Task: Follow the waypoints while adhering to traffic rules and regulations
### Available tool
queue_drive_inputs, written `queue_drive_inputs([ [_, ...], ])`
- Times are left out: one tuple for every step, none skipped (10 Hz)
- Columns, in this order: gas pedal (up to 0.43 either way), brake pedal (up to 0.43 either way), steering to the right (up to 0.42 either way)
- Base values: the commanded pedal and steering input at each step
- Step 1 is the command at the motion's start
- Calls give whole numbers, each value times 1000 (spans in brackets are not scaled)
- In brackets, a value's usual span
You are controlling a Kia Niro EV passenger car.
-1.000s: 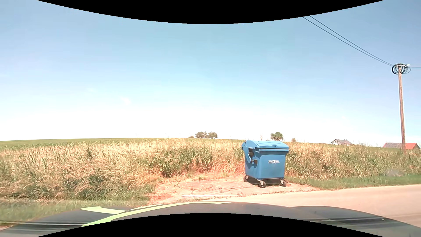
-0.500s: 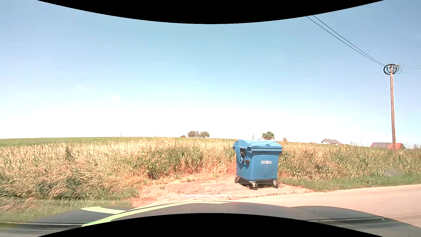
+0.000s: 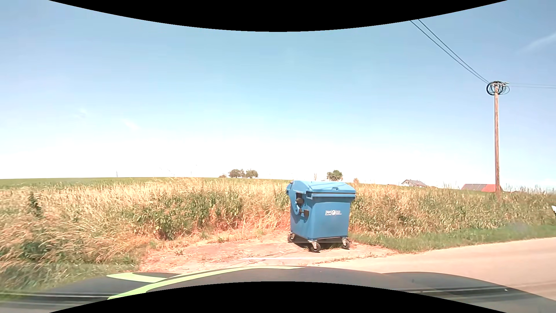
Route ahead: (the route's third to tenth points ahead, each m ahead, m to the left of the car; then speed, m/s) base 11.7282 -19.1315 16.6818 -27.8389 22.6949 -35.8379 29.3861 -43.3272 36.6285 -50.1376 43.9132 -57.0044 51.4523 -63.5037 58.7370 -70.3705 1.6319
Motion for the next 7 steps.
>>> queue_drive_inputs([
  [280, 0, 583],
  [280, 0, 602],
  [280, 0, 630],
  [280, 0, 650],
  [280, 0, 655],
  [280, 0, 655],
  [280, 0, 654],
])
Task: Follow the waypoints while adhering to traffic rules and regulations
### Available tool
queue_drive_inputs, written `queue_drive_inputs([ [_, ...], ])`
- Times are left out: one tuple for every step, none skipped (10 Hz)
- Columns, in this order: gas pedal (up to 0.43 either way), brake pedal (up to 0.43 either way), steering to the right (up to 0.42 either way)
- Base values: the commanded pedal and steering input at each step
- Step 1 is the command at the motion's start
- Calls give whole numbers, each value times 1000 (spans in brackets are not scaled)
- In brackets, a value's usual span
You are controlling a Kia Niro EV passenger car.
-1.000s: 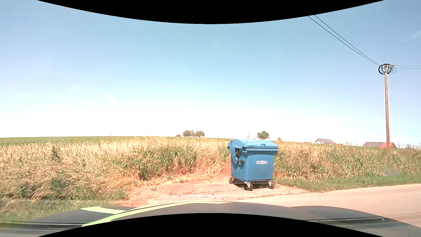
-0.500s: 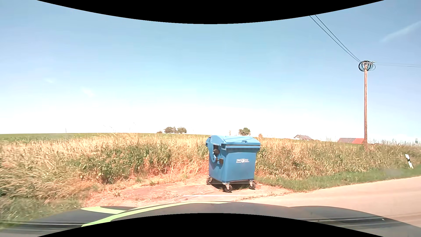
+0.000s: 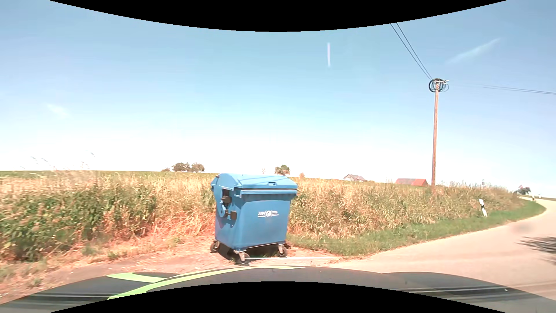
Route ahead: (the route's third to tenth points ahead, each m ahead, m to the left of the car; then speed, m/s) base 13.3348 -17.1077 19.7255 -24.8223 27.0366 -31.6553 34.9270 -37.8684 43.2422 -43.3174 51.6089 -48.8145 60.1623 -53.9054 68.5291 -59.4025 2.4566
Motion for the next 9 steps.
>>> queue_drive_inputs([
  [287, 0, 654],
  [287, 0, 652],
  [287, 0, 647],
  [299, 0, 636],
  [299, 0, 626],
  [299, 0, 619],
  [311, 0, 608],
  [311, 0, 596],
  [311, 0, 584],
])
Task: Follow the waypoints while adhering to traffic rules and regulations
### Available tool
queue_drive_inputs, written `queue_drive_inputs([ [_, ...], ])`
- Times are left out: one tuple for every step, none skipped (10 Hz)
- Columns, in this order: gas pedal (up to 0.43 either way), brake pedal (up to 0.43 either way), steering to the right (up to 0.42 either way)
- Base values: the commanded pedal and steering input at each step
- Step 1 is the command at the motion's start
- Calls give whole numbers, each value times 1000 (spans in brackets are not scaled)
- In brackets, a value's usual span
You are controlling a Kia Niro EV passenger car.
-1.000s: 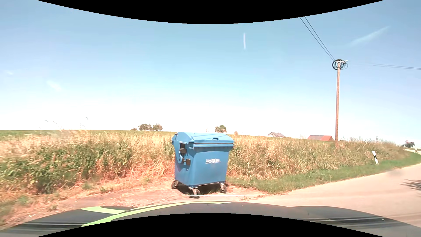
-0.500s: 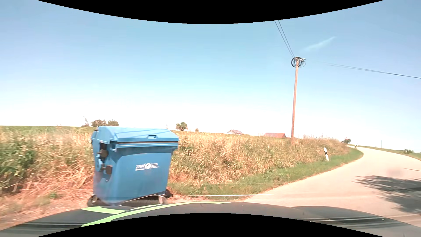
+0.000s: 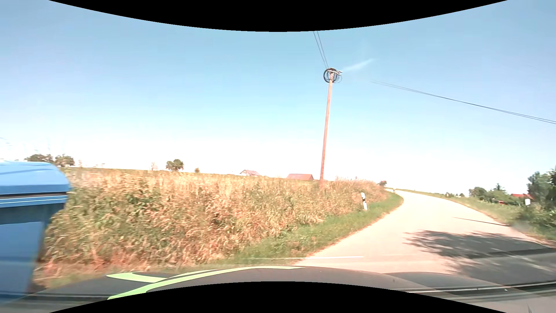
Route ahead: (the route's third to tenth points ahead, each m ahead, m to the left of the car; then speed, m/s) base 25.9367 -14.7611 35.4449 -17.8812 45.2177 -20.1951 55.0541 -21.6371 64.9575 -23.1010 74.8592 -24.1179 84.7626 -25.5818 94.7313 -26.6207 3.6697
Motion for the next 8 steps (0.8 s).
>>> queue_drive_inputs([
  [311, 0, 564],
  [319, 0, 540],
  [319, 0, 521],
  [331, 0, 488],
  [331, 0, 462],
  [331, 0, 432],
  [339, 0, 391],
  [339, 0, 344],
])
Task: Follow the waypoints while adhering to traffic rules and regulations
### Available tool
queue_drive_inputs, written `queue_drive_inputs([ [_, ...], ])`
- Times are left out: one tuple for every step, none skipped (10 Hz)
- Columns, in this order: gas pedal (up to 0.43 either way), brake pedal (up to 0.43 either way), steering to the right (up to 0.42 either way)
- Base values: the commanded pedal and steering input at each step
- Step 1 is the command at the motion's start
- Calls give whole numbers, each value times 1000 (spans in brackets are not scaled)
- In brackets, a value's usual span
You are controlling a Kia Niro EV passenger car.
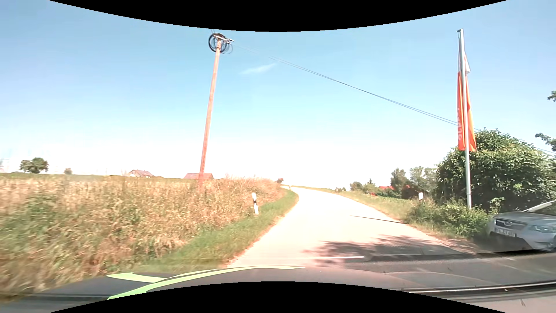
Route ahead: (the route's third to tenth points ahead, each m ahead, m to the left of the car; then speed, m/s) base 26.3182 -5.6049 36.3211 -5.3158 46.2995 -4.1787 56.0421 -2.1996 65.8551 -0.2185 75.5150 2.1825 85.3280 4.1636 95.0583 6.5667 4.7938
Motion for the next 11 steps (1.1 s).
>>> queue_drive_inputs([
  [350, 0, 305],
  [358, 0, 240],
  [370, 0, 177],
  [390, 0, 136],
  [390, 0, 88],
  [390, 0, 55],
  [390, 0, 39],
  [390, 0, 23],
  [390, 0, 10],
  [390, 0, 6],
  [390, 0, 5],
])
